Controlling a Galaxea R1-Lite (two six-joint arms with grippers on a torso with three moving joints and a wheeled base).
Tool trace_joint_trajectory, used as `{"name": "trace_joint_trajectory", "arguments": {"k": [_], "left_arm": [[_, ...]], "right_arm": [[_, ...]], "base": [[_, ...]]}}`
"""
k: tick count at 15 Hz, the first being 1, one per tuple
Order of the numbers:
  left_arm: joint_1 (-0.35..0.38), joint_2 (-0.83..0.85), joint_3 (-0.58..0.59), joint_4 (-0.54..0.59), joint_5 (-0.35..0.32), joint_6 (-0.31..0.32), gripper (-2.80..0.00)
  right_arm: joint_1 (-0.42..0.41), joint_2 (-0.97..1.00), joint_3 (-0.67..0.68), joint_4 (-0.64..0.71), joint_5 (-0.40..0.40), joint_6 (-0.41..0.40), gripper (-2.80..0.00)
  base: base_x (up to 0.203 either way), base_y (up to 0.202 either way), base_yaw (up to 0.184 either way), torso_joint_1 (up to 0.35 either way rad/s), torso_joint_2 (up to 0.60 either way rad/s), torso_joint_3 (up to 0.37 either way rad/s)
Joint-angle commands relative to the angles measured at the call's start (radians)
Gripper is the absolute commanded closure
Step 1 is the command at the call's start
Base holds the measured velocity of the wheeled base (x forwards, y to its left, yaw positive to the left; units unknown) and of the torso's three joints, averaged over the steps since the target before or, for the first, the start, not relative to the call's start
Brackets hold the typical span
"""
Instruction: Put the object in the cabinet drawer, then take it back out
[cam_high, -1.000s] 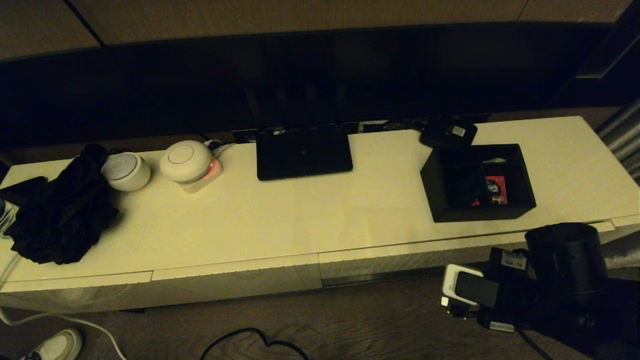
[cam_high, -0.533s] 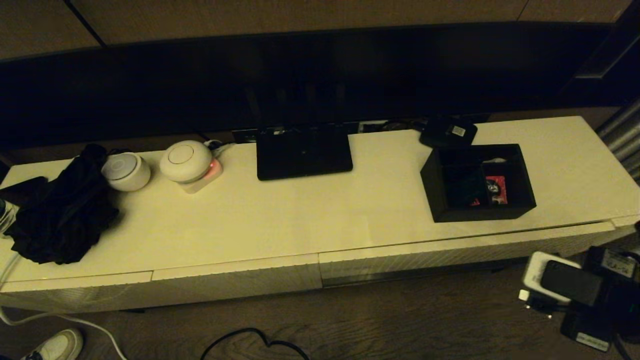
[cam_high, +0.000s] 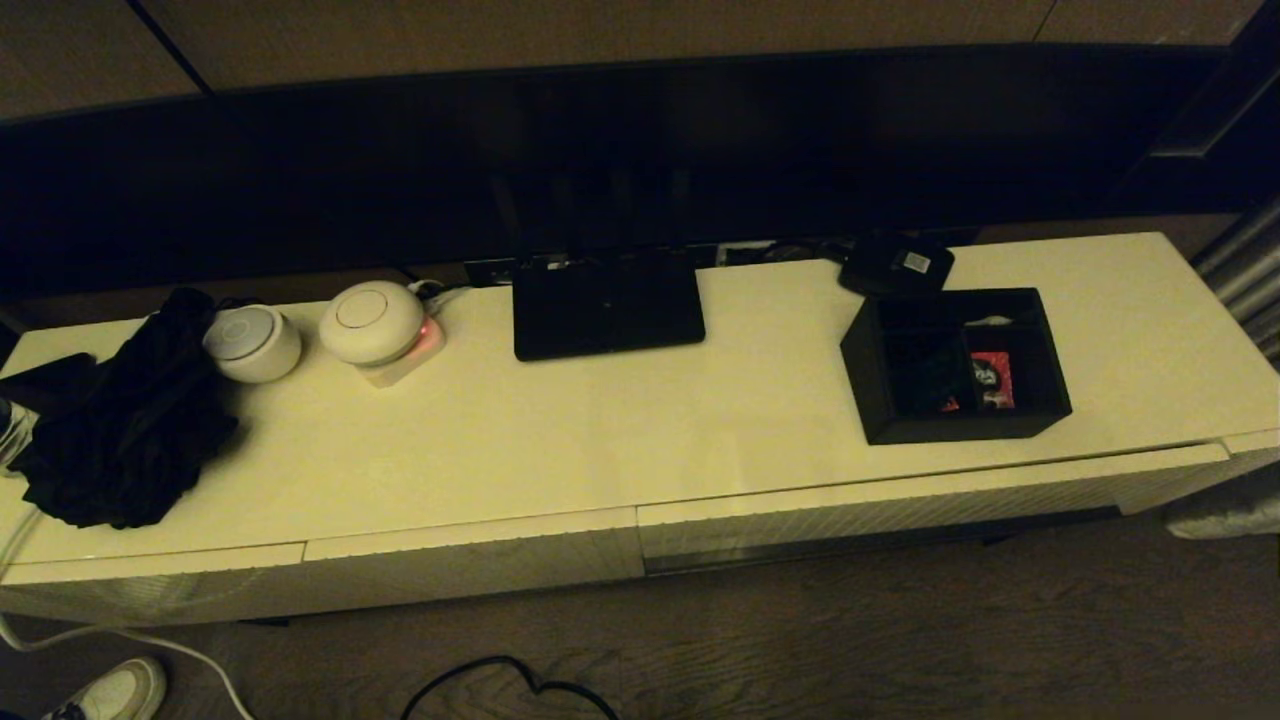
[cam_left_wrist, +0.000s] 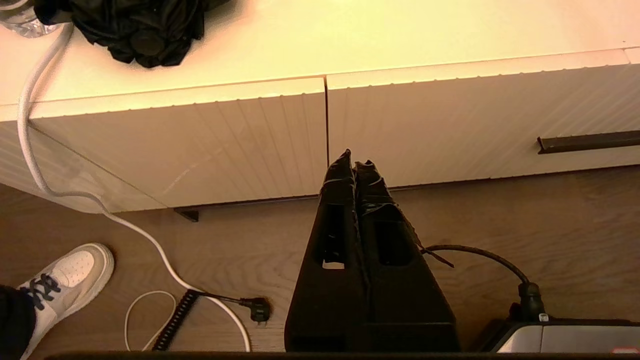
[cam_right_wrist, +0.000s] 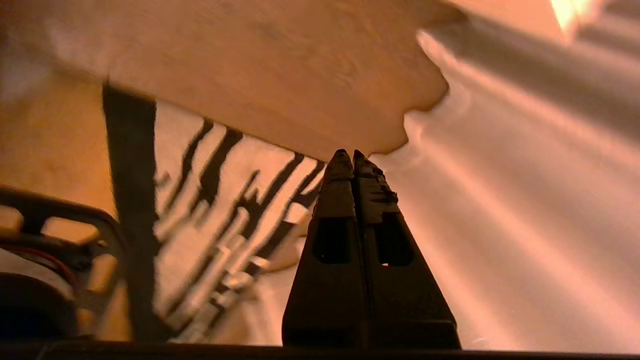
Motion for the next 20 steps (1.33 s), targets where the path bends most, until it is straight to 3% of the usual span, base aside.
{"name": "trace_joint_trajectory", "arguments": {"k": [1, 7, 12, 14, 17, 20], "left_arm": [[0.0, 0.0, 0.003, 0.0, 0.001, 0.0, 0.0], [0.0, 0.0, 0.003, 0.0, 0.001, 0.0, 0.0], [0.0, 0.0, 0.003, 0.0, 0.001, 0.0, 0.0], [0.0, 0.0, 0.003, 0.0, 0.0, 0.0, 0.0], [0.0, 0.0, 0.003, 0.0, 0.001, 0.0, 0.0], [0.0, 0.0, 0.003, 0.0, 0.001, 0.0, 0.0]], "right_arm": [[-0.055, -0.186, 0.012, 0.006, 0.014, 0.075, 0.0], [-0.025, -0.468, 0.117, 0.006, 0.024, 0.425, 0.0], [0.006, -0.656, 0.314, -0.039, 0.035, 0.521, 0.0], [0.026, -0.731, 0.391, -0.151, 0.049, 0.566, 0.0], [0.031, -0.834, 0.461, -0.208, 0.124, 0.637, 0.0], [0.031, -0.832, 0.512, -0.386, 0.153, 0.638, 0.0]], "base": [[0.0, 0.0, 0.0, 0.0, 0.0, 0.0], [0.0, 0.0, 0.0, 0.0, 0.0, 0.0], [0.0, 0.0, 0.0, 0.0, 0.0, 0.0], [0.0, 0.0, 0.0, 0.0, 0.0, 0.0], [0.0, 0.0, 0.0, 0.0, 0.0, 0.0], [0.0, 0.0, 0.0, 0.0, 0.0, 0.0]]}}
